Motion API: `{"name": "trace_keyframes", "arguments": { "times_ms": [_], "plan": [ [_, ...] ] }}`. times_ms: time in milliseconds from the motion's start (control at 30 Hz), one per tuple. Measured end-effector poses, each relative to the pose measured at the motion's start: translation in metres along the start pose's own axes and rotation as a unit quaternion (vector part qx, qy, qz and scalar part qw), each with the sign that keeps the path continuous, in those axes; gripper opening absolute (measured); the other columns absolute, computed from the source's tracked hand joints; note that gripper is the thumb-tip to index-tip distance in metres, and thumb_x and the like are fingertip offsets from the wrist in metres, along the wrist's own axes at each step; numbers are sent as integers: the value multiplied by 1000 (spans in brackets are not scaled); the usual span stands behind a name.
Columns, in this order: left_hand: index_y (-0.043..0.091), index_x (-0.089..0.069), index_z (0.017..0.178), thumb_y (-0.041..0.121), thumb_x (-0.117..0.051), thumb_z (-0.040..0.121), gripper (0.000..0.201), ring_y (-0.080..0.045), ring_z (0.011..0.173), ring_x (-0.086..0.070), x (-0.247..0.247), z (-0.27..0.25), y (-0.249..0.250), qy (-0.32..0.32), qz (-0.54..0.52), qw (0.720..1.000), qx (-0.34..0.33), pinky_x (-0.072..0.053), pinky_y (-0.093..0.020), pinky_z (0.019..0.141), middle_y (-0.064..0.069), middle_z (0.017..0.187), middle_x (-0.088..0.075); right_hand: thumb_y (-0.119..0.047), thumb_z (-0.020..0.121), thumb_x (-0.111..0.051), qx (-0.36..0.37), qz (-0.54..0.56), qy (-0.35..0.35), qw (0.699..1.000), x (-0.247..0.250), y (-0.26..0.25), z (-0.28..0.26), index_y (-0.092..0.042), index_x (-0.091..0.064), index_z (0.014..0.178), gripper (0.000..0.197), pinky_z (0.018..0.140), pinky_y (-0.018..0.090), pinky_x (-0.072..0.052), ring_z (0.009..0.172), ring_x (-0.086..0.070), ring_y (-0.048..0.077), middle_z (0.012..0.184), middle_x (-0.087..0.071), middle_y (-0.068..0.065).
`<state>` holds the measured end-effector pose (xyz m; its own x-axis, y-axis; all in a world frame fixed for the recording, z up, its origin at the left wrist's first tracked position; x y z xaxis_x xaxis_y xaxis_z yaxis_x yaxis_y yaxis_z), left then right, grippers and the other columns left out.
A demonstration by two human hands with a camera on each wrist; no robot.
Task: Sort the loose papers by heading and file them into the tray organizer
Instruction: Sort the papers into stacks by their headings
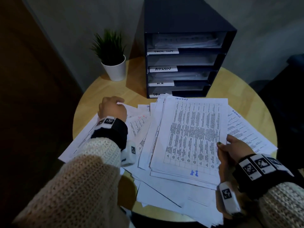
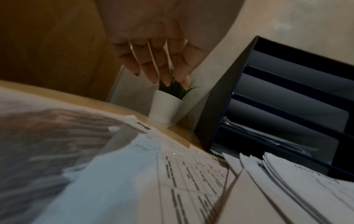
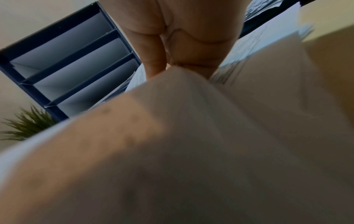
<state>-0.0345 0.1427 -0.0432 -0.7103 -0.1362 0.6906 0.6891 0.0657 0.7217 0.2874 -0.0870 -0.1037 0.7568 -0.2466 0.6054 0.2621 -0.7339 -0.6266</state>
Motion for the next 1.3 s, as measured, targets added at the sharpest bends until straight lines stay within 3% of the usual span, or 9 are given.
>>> {"name": "trace_keyframes", "arguments": {
  "times_ms": [167,433,533,633,733,867,1000,1133,1300],
  "plan": [
    [35,-63,85,8,-43,93,35,-35,105,-61,-51,19,13,-166,-43,985,-5,-52,-45,92,-1,124,-60,-17,90,-60,-11,10,-12,1000,-1,1,6,-14,-55,127,38,96,34,-40,99,-58,22,111,-64,8],
    [14,-49,135,29,-47,96,41,-34,119,-54,-85,26,16,-222,-59,966,120,-44,-38,103,-12,137,-53,-19,89,-61,-5,11,-24,1000,1,6,16,-15,-57,126,37,93,33,-41,105,-60,24,118,-65,8],
    [4,-41,140,22,-42,100,44,-26,133,-41,-80,17,27,-234,2,970,72,-37,-28,106,-13,147,-41,-18,89,-61,-2,33,-31,999,0,6,19,-17,-61,119,30,90,34,-42,100,-61,26,103,-68,4],
    [8,-61,123,20,-54,94,32,-28,118,-56,-76,22,34,-220,38,973,63,-47,-20,76,-11,128,-60,-15,89,-61,5,52,-31,998,-1,7,20,-21,-64,108,20,82,30,-41,85,-58,23,86,-65,-1],
    [9,-71,105,22,-58,91,23,-31,112,-57,-71,25,38,-205,105,973,-22,-45,-33,99,-8,119,-65,-13,89,-61,7,72,-28,997,-1,9,21,-22,-63,104,19,81,31,-40,81,-56,23,77,-64,-5],
    [16,-71,78,15,-62,87,13,-24,94,-62,-51,19,53,-134,41,987,-83,-49,-25,88,-4,97,-67,-14,89,-61,6,69,-24,997,0,9,19,-28,-63,99,17,80,30,-42,80,-58,23,80,-66,-1],
    [11,-70,86,15,-62,87,9,-19,104,-55,-34,10,72,-96,24,987,-130,-42,-20,88,1,98,-55,-14,90,-60,2,67,-24,997,1,8,14,-27,-63,103,19,84,35,-45,82,-59,25,84,-66,3],
    [25,-75,93,31,-61,88,15,-25,116,-37,-13,-1,100,-50,100,972,-208,-31,-29,98,3,116,-51,-14,90,-60,5,63,-17,998,2,6,8,-27,-62,106,20,92,37,-44,92,-62,25,97,-68,4],
    [25,-75,96,30,-62,88,16,-21,113,-43,14,-8,132,-37,33,967,-251,-35,-33,101,4,109,-54,-12,90,-60,1,68,-11,998,2,4,1,-21,-63,106,19,97,39,-44,101,-63,28,100,-68,6]
  ]
}}
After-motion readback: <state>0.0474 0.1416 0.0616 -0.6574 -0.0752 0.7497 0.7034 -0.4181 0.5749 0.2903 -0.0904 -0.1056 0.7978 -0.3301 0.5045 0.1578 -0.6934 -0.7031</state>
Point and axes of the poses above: each hand's wrist, its own z-axis towards the middle knuckle, its own x-axis out of the back of the hand, y = z × x, the point moved 4 cm from there along z, towards the middle knuckle
